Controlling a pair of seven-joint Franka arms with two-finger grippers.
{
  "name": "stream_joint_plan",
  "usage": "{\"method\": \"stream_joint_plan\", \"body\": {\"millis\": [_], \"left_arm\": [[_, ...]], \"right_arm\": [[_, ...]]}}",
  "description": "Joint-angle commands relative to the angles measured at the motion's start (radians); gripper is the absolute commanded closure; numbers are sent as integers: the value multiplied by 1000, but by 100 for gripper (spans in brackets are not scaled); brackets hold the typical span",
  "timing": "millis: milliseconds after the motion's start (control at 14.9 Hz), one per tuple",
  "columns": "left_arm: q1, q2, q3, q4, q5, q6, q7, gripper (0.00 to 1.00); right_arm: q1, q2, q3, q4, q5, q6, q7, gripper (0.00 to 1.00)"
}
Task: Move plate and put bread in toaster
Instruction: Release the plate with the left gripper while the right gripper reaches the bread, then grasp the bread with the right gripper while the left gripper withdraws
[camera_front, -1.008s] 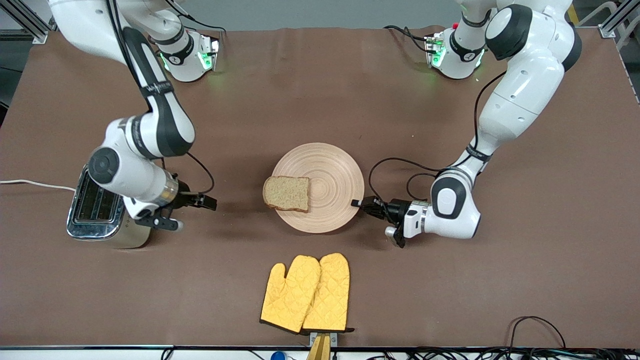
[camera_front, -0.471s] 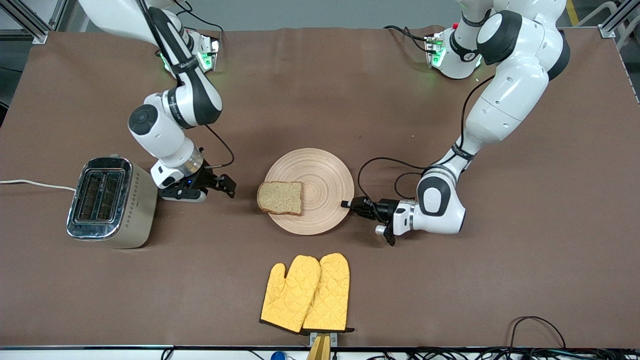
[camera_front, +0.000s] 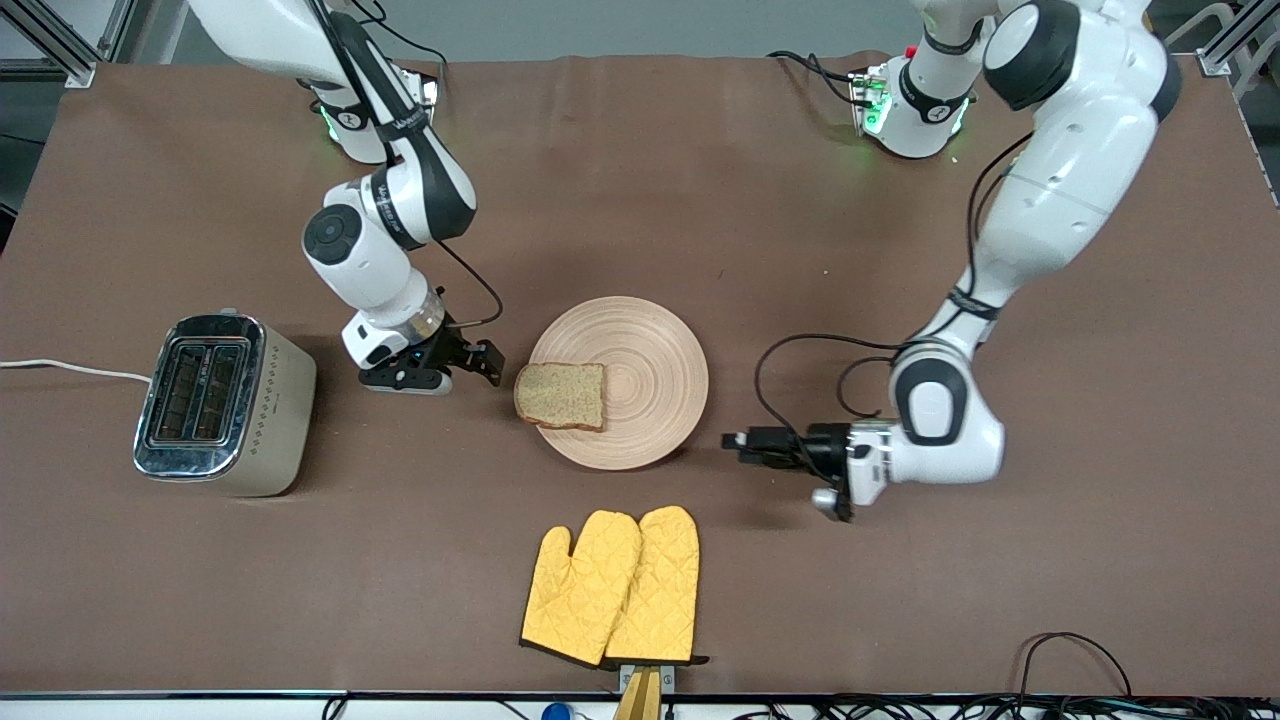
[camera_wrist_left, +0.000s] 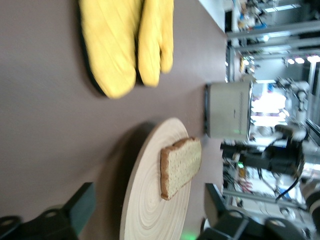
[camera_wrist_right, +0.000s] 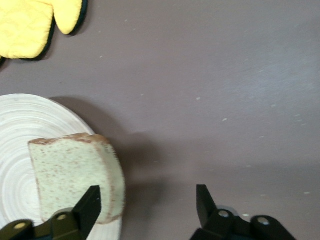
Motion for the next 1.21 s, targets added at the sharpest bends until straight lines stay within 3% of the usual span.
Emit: {"method": "stream_joint_plan", "body": {"millis": [0,471,874,1143], "left_arm": [[100,-74,-7,-26,162,-9,-99,0],[259,-285,-1,-24,427,-150,-331,0],[279,-488,1,5,685,-327,-534,0],[272,-597,-10,5,879,-434,-586,0]], "right_arm": [[45,85,-5,97,14,8,70,25],[50,136,-6,145,10,19,67,41],[76,191,-6,142,12,108,76,42],[84,193,-6,139,12,117,79,57]]}}
